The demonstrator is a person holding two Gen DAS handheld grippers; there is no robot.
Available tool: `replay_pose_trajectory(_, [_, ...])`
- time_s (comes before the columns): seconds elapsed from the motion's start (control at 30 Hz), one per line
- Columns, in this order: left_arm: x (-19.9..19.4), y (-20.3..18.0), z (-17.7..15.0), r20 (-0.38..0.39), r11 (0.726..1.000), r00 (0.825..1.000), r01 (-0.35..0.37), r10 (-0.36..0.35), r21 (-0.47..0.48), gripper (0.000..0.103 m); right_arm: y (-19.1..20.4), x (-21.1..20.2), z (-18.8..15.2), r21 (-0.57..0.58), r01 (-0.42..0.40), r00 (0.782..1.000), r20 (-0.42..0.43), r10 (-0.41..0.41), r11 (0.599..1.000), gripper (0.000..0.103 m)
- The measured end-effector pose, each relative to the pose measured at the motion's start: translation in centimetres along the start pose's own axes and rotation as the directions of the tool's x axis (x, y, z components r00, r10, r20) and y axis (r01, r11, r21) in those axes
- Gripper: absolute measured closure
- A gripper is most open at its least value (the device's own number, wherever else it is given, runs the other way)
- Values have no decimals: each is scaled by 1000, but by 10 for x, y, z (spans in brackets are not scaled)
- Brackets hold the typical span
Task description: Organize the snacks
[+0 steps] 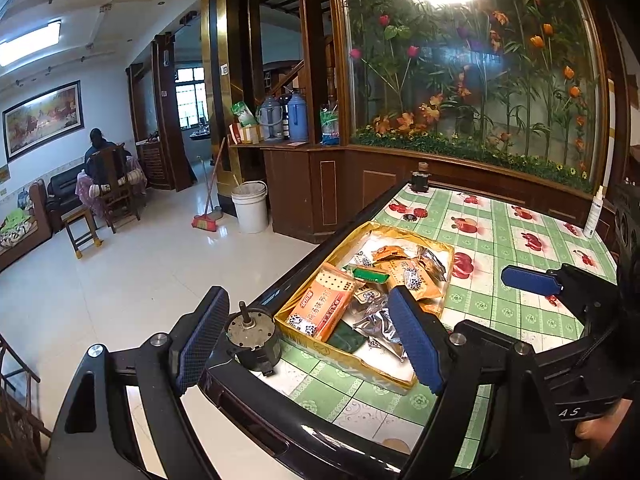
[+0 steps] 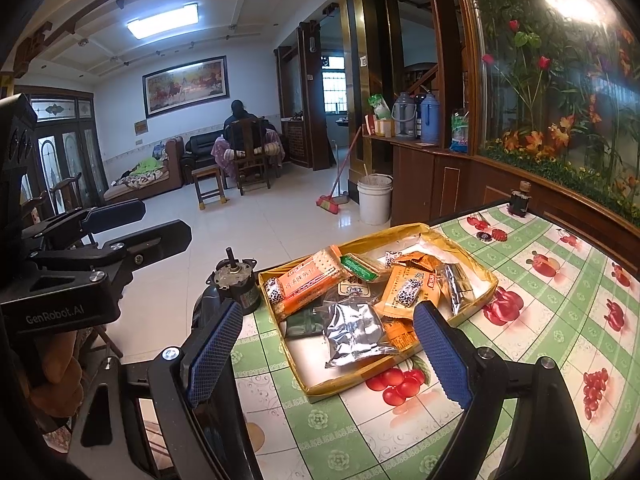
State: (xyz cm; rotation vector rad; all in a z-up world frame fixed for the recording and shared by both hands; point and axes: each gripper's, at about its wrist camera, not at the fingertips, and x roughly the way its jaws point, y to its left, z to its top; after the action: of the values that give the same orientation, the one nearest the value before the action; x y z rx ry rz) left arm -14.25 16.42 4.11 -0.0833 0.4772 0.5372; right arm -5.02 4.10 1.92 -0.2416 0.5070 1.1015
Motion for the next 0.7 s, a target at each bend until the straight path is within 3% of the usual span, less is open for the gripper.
replay_pose_trajectory(0.7, [2,-5,-6,-2,1000,1000,7,-7,9,21,1,-3,-2,-2,5,1000,9,-5,1000,14])
